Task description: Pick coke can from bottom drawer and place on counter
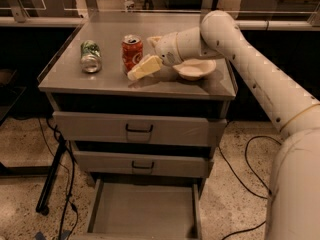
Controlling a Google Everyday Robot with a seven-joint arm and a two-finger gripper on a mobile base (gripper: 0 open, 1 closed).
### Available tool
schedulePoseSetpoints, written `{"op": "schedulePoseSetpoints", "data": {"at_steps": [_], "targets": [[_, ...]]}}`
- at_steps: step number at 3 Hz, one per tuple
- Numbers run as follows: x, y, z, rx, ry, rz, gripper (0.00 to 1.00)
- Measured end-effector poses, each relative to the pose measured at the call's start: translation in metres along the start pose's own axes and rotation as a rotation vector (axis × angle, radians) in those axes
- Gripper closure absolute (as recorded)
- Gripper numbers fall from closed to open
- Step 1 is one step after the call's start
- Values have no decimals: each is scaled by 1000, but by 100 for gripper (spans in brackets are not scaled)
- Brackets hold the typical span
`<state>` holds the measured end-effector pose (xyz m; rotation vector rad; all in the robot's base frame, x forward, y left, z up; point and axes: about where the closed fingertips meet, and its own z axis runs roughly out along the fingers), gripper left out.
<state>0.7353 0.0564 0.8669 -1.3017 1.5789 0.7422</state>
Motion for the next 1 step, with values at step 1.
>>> {"op": "schedulePoseSetpoints", "data": {"at_steps": [1], "targets": [[0, 0, 0, 0, 0, 0, 0]]}}
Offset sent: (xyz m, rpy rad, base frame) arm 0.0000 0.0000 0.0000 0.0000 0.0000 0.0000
